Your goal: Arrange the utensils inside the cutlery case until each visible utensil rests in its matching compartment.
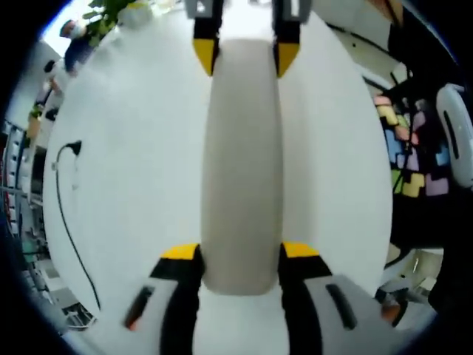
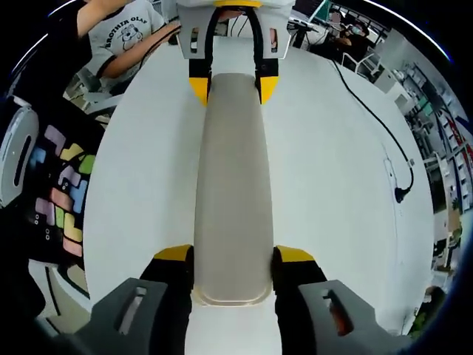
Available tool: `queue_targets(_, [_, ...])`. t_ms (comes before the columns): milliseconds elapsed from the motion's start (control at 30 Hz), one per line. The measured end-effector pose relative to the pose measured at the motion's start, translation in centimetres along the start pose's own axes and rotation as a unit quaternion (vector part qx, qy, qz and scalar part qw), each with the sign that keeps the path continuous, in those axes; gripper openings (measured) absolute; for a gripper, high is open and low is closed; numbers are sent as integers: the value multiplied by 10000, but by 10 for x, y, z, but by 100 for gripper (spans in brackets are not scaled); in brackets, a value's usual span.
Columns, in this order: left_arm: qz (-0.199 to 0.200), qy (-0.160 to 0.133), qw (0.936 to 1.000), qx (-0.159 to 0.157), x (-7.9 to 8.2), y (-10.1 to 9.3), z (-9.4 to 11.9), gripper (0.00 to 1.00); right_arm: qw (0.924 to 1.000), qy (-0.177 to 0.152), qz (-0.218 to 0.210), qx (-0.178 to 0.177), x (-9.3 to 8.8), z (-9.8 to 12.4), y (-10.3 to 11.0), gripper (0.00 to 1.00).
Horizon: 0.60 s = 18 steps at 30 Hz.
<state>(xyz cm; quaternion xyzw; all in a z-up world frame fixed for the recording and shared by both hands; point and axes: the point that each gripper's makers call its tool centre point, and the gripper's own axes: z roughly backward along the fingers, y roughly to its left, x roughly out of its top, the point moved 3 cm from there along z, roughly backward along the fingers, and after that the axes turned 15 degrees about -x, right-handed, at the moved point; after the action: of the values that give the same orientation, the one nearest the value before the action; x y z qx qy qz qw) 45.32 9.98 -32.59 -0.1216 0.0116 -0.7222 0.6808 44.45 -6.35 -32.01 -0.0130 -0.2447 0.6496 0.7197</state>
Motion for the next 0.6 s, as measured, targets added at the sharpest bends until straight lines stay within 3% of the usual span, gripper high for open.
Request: queue_targets(600, [14, -48, 9996, -293, 2, 26, -16, 43, 9999, 47, -12, 137, -13, -25, -10, 43])
